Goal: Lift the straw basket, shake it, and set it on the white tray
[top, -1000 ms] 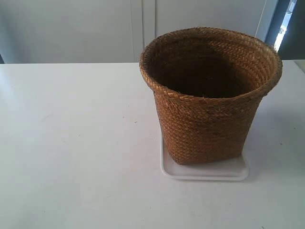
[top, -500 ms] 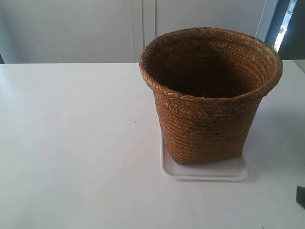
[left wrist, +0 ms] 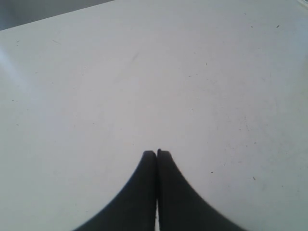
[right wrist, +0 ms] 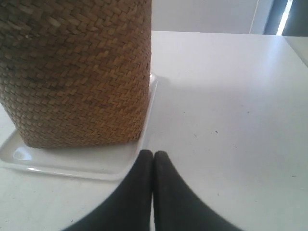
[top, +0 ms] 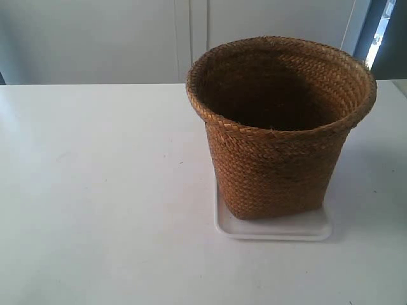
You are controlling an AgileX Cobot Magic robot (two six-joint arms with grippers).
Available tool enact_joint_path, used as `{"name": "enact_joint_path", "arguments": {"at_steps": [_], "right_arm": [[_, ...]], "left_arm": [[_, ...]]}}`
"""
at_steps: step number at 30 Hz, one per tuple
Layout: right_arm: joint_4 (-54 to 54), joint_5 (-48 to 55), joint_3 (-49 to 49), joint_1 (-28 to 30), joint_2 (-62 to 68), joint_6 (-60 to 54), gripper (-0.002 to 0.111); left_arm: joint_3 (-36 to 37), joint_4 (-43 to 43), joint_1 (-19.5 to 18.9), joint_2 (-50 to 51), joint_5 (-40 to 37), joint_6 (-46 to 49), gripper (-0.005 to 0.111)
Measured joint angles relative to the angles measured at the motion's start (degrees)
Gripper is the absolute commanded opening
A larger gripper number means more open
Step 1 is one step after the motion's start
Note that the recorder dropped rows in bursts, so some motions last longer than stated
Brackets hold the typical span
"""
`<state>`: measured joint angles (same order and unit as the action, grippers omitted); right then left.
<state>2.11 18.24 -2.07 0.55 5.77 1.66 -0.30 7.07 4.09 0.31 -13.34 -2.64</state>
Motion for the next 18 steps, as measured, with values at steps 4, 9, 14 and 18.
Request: {"name": "enact_joint_path", "arguments": {"at_steps": [4,9,14,18], "right_arm": [[-2.55,0.03,1.60,0.00,-3.34,3.78,0.000],[-5.33,0.64,1.74,0.00,-5.47,4.10,0.000],[-6.15,0.98,1.74,0.00,-5.40,2.05,0.000],[-6.25,1.05,1.74,0.00,-5.40,1.82,0.000]], "left_arm": [[0.00,0.00,0.00,0.00,0.00,0.00,0.000],[0.00,0.00,0.00,-0.02,0.00,0.00,0.000],[0.00,0.00,0.00,-0.02,0.00,0.00,0.000],[0.00,0.00,0.00,-0.02,0.00,0.00,0.000]]}}
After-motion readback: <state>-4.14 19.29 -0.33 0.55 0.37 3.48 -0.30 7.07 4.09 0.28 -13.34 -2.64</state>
